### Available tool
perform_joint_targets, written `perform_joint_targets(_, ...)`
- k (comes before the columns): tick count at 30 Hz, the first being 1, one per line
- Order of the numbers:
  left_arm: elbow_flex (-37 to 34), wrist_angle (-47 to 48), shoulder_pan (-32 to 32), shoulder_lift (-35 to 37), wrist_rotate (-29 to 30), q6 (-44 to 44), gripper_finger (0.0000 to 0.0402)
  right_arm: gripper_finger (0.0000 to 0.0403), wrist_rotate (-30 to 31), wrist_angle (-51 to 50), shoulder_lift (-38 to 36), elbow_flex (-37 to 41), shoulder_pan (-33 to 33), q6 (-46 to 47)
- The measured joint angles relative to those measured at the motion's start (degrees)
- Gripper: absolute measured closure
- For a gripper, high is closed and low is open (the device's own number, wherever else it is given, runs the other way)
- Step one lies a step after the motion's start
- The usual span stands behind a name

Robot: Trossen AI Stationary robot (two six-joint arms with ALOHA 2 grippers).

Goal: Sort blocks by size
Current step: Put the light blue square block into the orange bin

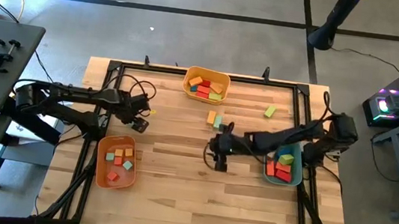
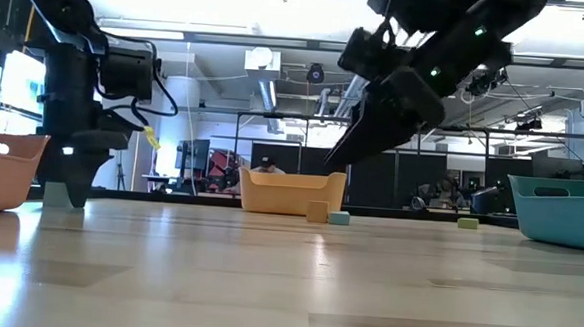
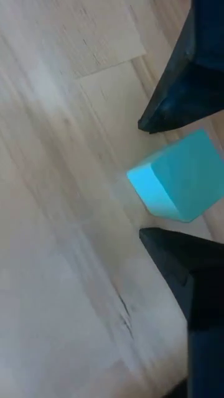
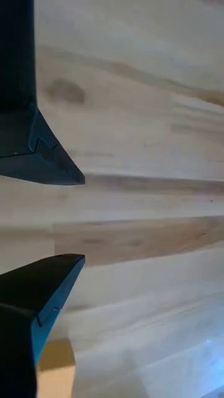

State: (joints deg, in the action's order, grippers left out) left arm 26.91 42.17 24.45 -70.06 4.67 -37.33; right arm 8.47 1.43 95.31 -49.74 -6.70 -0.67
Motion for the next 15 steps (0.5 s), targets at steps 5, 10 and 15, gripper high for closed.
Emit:
perform_joint_targets(5,-0.10,-1.25,-1.11,-0.02,1.45,2.02,0.0197,0.0215,7.43,0.57,0.00,0.00,-6.81,9.50)
perform_joint_targets(10,-0.21,-2.83,-3.81,-0.07,3.57,2.30,0.0242,0.0215,13.75,4.01,0.00,0.00,-13.53,16.74)
perform_joint_targets(15,-0.31,-4.56,-6.67,-0.15,5.43,1.55,0.0263,0.0215,22.43,8.10,-0.02,0.00,-17.97,16.69)
